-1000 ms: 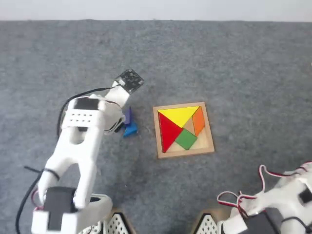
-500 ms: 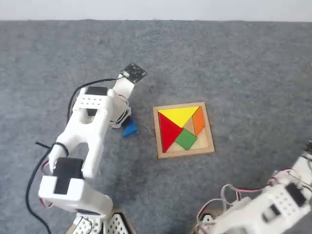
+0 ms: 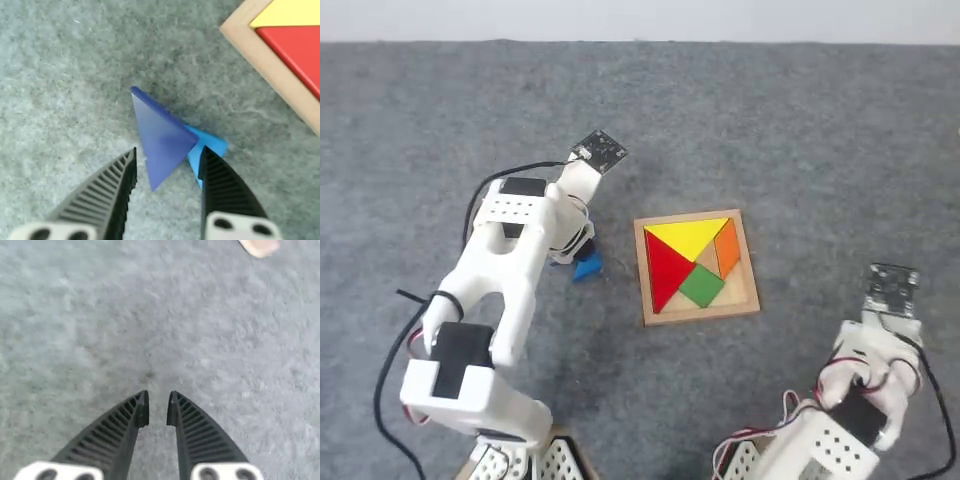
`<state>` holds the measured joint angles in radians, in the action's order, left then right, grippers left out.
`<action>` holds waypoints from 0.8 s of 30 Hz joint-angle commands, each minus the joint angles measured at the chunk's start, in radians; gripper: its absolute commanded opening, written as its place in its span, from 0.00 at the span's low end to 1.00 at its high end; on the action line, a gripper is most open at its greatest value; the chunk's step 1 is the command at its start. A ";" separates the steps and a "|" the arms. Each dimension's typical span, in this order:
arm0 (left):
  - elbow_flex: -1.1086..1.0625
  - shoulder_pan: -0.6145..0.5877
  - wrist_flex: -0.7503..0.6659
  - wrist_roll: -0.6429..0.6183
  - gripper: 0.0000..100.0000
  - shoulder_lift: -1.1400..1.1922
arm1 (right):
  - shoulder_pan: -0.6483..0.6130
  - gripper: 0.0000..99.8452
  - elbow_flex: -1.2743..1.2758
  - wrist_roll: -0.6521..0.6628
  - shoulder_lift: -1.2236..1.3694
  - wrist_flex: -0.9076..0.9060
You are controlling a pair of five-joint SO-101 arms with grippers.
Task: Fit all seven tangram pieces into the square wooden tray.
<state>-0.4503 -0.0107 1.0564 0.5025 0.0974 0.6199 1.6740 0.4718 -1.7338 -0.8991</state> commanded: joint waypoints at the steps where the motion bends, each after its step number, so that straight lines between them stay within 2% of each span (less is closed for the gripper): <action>1: 0.048 0.009 0.012 -0.008 0.20 -0.008 | -0.047 0.09 0.009 -0.017 -0.079 -0.031; 4: 0.048 0.028 0.037 -0.008 0.20 -0.008 | 0.056 0.09 0.008 -0.080 -0.081 -0.050; 8: 0.048 0.031 0.043 -0.008 0.20 -0.012 | 0.288 0.09 0.008 -0.072 -0.081 -0.054; 11: 0.047 0.029 0.037 -0.009 0.20 -0.006 | 0.406 0.09 0.009 -0.057 -0.081 -0.062; 19: 0.042 0.029 -0.012 -0.006 0.20 0.002 | 0.437 0.09 0.009 -0.055 -0.079 -0.136; 24: 0.093 0.031 -0.014 -0.006 0.20 0.112 | 0.443 0.09 0.009 -0.055 -0.079 -0.176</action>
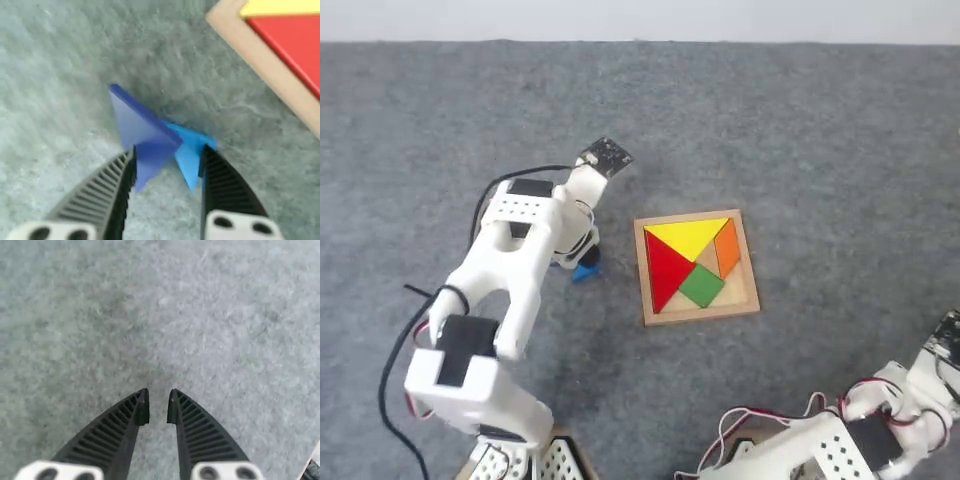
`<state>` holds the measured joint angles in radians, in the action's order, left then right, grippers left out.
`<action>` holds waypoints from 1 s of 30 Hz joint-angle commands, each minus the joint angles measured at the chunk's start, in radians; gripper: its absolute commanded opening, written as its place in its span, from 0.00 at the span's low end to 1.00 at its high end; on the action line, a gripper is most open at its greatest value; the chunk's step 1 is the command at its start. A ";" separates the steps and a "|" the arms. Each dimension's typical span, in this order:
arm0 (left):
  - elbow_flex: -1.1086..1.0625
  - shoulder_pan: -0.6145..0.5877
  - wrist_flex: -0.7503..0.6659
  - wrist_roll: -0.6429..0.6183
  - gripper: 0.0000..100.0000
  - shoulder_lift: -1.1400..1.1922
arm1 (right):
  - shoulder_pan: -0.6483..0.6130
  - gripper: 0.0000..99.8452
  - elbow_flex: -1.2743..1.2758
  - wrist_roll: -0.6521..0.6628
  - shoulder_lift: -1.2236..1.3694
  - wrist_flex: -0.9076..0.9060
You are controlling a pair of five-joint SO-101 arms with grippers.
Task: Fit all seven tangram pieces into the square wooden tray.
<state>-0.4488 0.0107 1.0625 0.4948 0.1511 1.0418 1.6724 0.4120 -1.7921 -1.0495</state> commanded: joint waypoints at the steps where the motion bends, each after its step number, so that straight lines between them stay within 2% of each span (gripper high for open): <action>1: 0.107 0.006 -0.020 0.002 0.20 0.087 | 0.021 0.09 0.011 0.005 -0.021 -0.036; 8: 0.182 -0.023 -0.011 0.003 0.19 0.167 | 0.022 0.09 0.011 0.005 -0.021 -0.054; 14: 0.180 -0.049 0.008 0.057 0.16 0.170 | 0.022 0.09 0.011 0.002 -0.021 -0.054; 19: 0.213 -0.069 0.025 0.058 0.08 0.166 | 0.022 0.09 0.011 0.000 -0.019 -0.056; 22: 0.266 -0.066 0.071 0.058 0.01 0.166 | 0.016 0.09 0.011 0.002 -0.019 -0.094; 27: 0.426 -0.034 0.207 0.054 0.01 0.166 | 0.018 0.09 0.011 0.005 -0.021 -0.134; 30: 0.538 0.028 0.334 0.025 0.01 0.166 | 0.018 0.09 0.011 0.005 -0.021 -0.139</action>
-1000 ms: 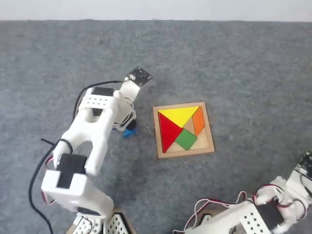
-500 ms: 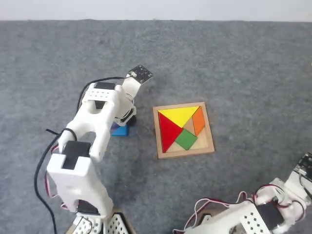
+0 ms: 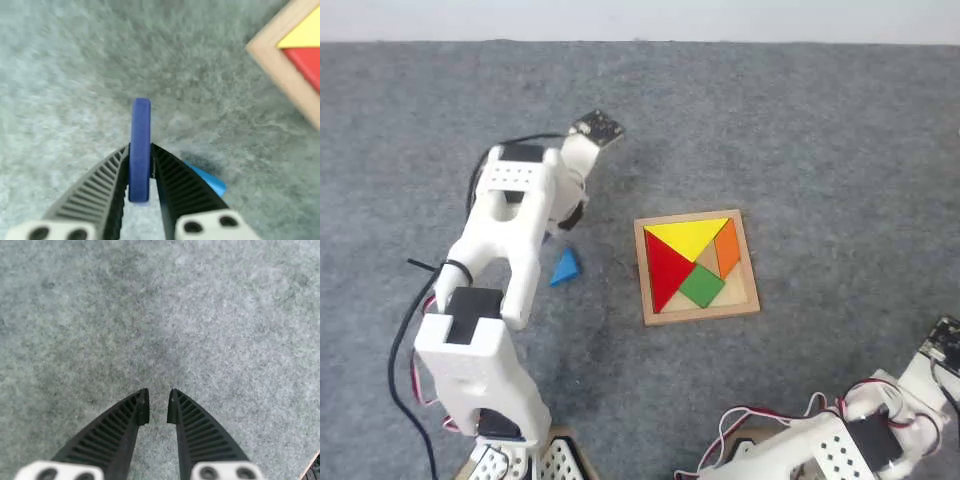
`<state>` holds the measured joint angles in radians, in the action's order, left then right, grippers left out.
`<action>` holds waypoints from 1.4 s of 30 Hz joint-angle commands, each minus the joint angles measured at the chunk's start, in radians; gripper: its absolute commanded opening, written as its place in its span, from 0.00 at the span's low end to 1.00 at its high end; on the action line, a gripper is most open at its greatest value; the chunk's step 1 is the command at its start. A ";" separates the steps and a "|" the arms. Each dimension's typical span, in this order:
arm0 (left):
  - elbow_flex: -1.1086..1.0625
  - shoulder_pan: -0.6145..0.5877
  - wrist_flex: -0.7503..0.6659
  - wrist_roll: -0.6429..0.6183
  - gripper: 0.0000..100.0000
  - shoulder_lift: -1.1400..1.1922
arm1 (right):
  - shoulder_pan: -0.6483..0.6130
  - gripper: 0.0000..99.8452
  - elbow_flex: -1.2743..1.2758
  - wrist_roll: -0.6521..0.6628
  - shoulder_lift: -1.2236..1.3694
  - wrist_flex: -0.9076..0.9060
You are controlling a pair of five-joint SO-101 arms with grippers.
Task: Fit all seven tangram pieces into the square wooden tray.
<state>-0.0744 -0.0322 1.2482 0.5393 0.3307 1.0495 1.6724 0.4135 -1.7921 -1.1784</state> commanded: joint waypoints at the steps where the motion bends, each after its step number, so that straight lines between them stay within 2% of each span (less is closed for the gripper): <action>1: 0.189 0.104 0.192 -0.031 0.01 -0.014 | 0.012 0.09 0.011 0.003 -0.021 -0.010; 4: 0.216 0.239 0.269 -0.035 0.01 -0.014 | 0.010 0.09 0.011 0.003 -0.021 -0.010; 8: 0.213 0.408 0.284 -0.063 0.01 -0.014 | 0.015 0.09 0.011 0.003 -0.021 -0.010; 14: 0.214 0.565 0.278 -0.103 0.01 -0.014 | 0.015 0.09 0.011 0.003 -0.021 -0.010; 20: 0.216 0.592 0.143 -0.362 0.01 -0.003 | 0.015 0.09 0.011 0.003 -0.021 -0.010; 29: 0.217 0.663 0.031 -0.592 0.01 0.014 | 0.013 0.09 0.011 0.003 -0.021 -0.012; 35: 0.219 0.680 0.000 -0.692 0.01 0.118 | 0.013 0.09 0.011 0.003 -0.021 -0.012; 42: 0.248 0.687 0.006 -0.703 0.02 0.133 | 0.010 0.09 0.011 0.003 -0.021 -0.012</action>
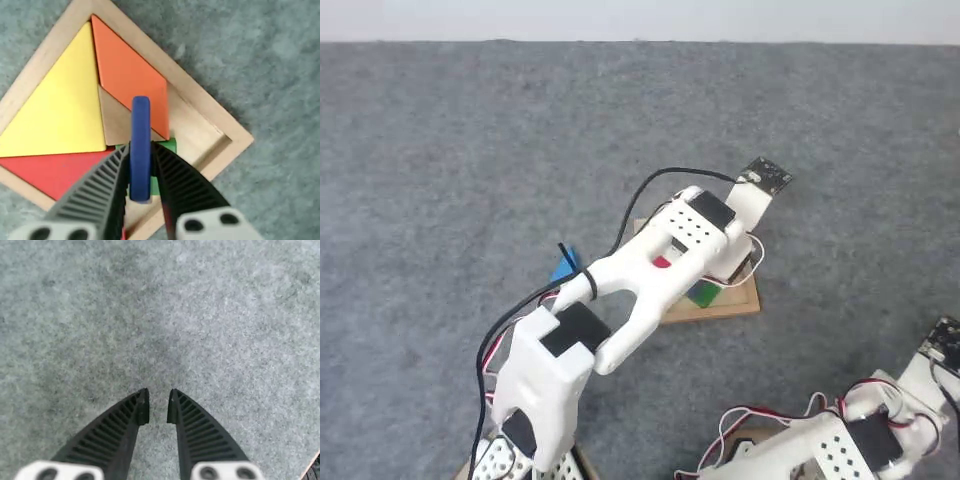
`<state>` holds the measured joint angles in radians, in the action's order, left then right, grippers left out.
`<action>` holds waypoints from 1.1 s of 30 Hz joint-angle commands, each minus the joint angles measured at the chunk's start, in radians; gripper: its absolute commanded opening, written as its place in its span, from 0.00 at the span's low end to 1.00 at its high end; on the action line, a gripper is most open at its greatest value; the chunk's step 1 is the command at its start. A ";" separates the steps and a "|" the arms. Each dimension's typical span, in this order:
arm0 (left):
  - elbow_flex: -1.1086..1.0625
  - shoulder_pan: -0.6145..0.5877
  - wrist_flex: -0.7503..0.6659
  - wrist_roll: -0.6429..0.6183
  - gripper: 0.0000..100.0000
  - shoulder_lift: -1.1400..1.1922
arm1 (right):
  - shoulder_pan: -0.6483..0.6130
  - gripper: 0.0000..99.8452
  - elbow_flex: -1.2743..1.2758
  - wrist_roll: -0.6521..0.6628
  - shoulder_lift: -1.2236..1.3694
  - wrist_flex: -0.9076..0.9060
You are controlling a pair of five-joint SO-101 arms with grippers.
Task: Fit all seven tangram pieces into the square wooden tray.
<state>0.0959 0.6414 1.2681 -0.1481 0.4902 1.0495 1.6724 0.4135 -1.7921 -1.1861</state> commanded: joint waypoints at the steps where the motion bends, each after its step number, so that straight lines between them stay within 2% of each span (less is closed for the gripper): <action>1: 0.077 0.017 -0.014 -0.023 0.02 -0.026 | 0.010 0.09 0.011 0.003 -0.021 -0.004; 10: 0.077 0.064 -0.012 -0.026 0.16 -0.021 | 0.008 0.09 0.011 0.003 -0.021 -0.004; 26: 0.094 0.064 0.015 -0.026 0.17 -0.028 | 0.008 0.09 0.011 0.003 -0.021 -0.004; 33: 0.076 0.020 0.017 -0.023 0.17 -0.021 | 0.008 0.09 0.011 0.003 -0.021 -0.004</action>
<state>0.1450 0.6843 1.2743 -0.1680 0.4902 1.0495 1.6724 0.4135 -1.7921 -1.1861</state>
